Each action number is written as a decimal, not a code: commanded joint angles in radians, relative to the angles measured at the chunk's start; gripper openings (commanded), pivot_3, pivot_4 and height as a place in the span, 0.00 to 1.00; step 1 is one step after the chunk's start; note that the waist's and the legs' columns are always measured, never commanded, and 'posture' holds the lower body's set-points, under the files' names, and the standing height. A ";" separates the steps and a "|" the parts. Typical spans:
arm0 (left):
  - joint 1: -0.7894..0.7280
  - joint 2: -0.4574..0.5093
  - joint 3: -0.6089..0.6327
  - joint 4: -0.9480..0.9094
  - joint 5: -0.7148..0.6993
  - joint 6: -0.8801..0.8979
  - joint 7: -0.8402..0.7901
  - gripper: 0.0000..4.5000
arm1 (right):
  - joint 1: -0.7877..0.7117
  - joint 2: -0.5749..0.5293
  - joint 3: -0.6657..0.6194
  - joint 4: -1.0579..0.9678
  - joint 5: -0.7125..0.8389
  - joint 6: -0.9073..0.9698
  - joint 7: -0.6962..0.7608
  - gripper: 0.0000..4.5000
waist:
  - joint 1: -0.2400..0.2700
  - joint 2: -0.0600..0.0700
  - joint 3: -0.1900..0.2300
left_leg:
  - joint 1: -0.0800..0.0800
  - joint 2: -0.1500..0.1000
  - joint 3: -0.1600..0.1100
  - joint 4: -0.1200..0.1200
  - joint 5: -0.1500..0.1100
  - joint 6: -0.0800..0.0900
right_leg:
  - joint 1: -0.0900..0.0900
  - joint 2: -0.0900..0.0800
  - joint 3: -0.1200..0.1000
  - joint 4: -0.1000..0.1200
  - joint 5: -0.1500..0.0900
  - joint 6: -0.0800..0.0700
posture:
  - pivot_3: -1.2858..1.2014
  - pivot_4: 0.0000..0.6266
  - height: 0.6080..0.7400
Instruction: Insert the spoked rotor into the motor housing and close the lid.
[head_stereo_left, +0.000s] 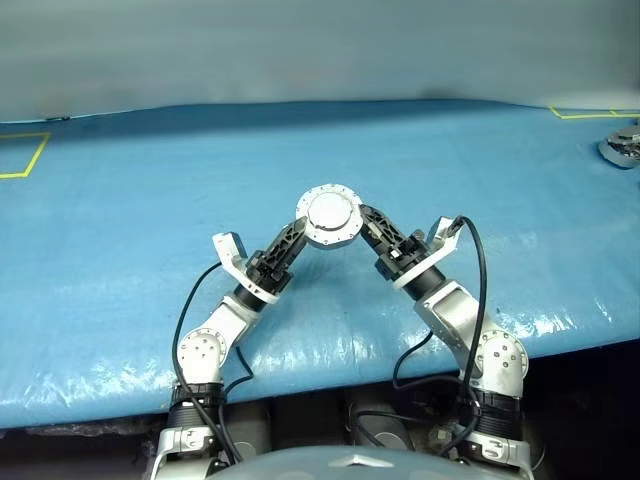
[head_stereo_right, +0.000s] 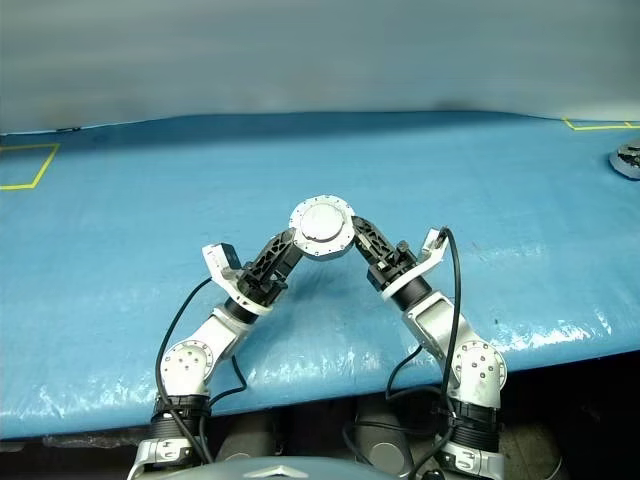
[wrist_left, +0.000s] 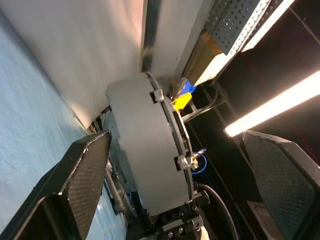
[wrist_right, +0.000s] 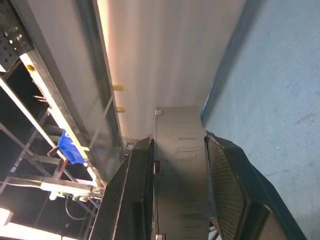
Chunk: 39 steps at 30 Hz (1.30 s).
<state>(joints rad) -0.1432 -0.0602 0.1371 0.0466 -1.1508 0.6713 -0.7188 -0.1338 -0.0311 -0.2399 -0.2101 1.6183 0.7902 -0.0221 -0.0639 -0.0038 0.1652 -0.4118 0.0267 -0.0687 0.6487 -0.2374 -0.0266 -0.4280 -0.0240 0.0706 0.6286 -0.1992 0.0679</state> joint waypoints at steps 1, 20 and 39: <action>-0.004 -0.047 -0.013 0.006 -0.004 0.006 0.002 0.99 | -0.008 0.002 0.018 -0.071 0.039 -0.007 0.043 0.28 | 0.000 0.000 0.000 | 0.000 0.000 0.000 0.000 0.000 0.000 | 0.000 0.000 0.000 0.000 0.000 0.000 | 0.52 0.24 1.00; -0.029 -0.093 -0.078 0.056 0.039 -0.045 -0.039 0.87 | 0.014 -0.020 0.115 -0.105 0.001 -0.014 0.077 0.28 | 0.002 0.000 0.000 | 0.000 0.000 0.000 0.002 0.000 0.000 | 0.000 0.000 0.001 0.000 0.001 0.001 | 0.52 0.24 1.00; 0.008 -0.111 -0.065 0.051 -0.002 -0.077 0.049 0.59 | 0.016 -0.052 0.129 -0.127 -0.130 -0.052 0.228 0.61 | 0.001 0.000 0.000 | 0.000 0.000 0.001 0.002 0.000 0.000 | 0.001 0.000 0.001 0.000 0.001 0.002 | 0.52 0.24 1.00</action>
<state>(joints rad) -0.1564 -0.0625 0.0784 0.1201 -1.1474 0.6133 -0.6695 -0.1022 -0.0877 -0.1163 -0.2674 1.4716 0.7443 0.1547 -0.0628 -0.0036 0.1650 -0.4114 0.0263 -0.0680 0.6507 -0.2373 -0.0266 -0.4274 -0.0240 0.0720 0.6290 -0.1978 0.0699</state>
